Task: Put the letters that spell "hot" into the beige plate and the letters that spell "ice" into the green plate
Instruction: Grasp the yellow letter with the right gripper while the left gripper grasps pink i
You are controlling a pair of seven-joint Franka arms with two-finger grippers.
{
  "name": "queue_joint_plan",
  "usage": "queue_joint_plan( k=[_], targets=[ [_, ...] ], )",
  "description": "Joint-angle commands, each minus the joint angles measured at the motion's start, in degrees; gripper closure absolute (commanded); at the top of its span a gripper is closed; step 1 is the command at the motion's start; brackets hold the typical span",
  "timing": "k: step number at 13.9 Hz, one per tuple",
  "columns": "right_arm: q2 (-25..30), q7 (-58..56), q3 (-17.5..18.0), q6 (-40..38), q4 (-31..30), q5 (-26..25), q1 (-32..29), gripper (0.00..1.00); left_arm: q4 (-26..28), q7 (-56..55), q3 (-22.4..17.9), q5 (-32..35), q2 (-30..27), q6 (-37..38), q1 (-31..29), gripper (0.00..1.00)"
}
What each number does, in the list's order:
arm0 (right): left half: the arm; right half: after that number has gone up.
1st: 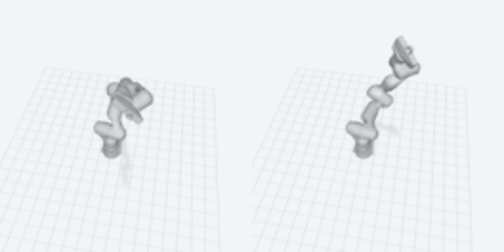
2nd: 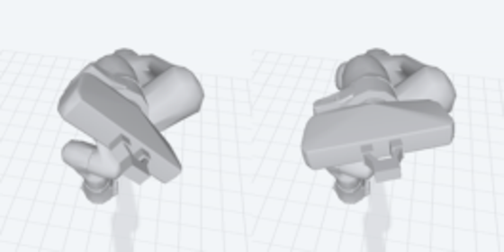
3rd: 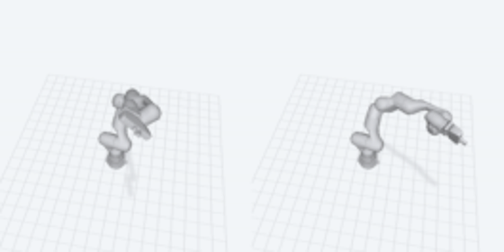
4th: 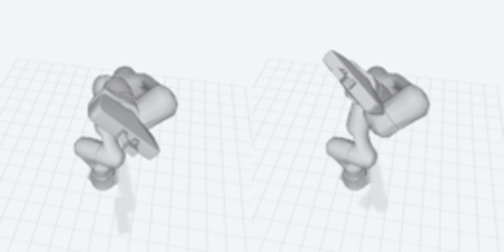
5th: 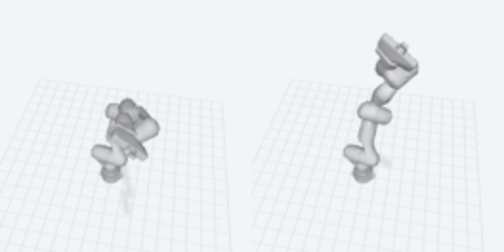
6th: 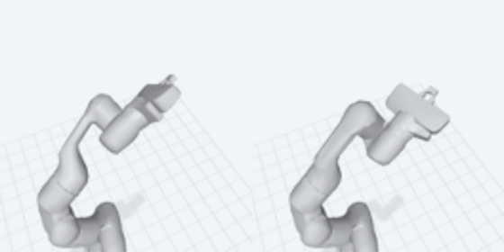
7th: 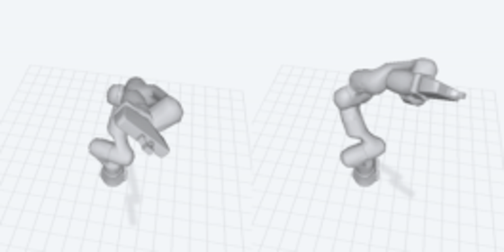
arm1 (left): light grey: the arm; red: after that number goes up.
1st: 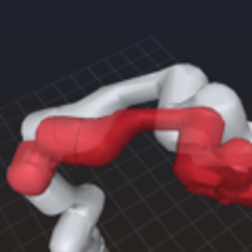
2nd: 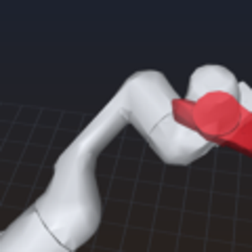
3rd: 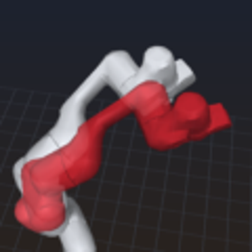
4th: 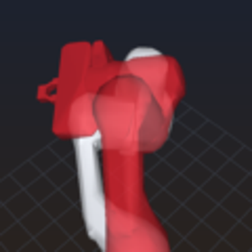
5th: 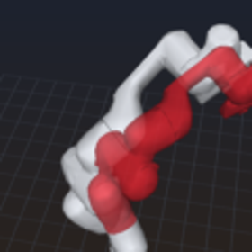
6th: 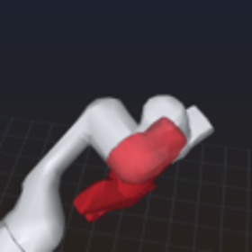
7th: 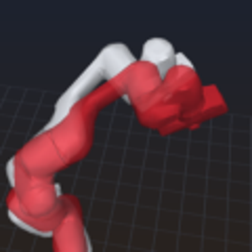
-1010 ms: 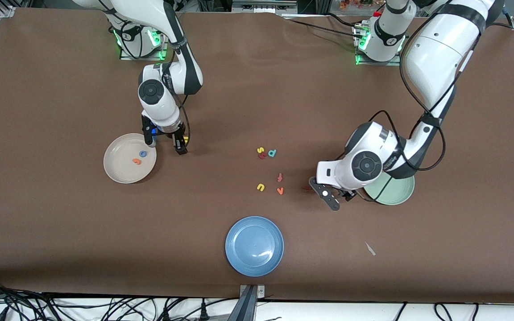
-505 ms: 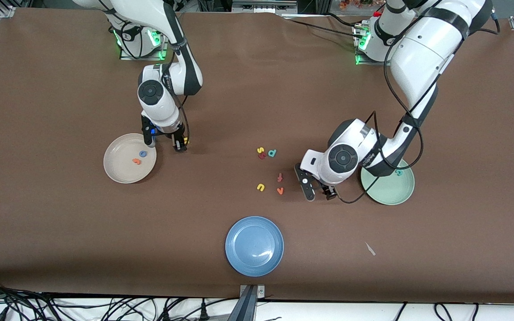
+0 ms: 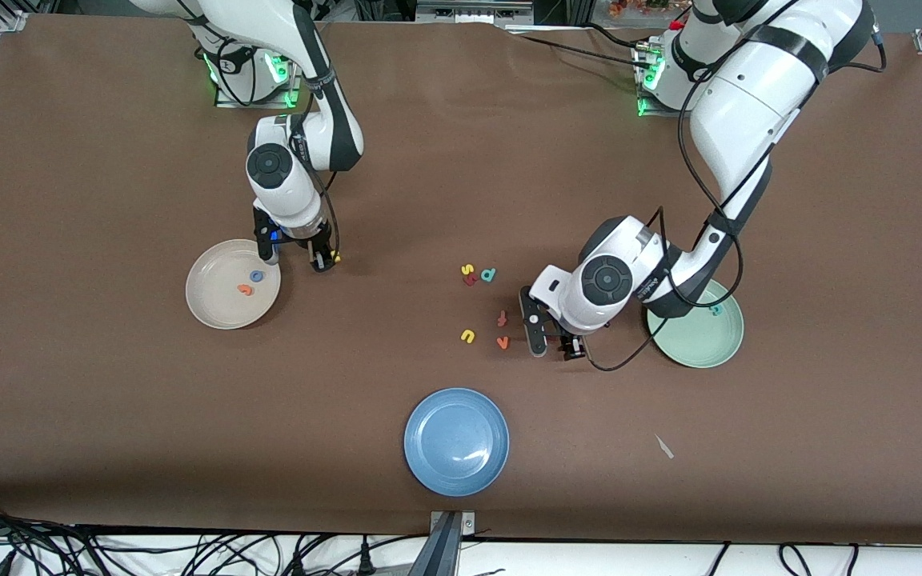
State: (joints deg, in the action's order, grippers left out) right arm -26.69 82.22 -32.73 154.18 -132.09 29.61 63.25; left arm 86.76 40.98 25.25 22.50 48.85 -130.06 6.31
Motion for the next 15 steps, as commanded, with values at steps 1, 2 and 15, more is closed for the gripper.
queue_joint_plan(
  k=[1, 2, 15],
  targets=[
    [-0.2, -2.6, 0.2, 0.8, 0.1, 3.2, -0.1, 1.0, -1.9, 0.9, -0.2, 3.2, 1.5, -0.9, 0.5, 0.29],
    [-0.2, -2.9, 0.2, 0.8, 0.2, 3.6, -0.1, 1.0, -1.9, 0.9, -0.2, 3.6, 1.9, -1.0, 0.5, 0.29],
    [0.2, -33.2, -6.0, -15.7, 6.5, 2.9, -1.7, 1.0, -1.9, 0.6, -0.1, 4.0, 2.0, -2.8, 0.6, 1.0]
  ],
)
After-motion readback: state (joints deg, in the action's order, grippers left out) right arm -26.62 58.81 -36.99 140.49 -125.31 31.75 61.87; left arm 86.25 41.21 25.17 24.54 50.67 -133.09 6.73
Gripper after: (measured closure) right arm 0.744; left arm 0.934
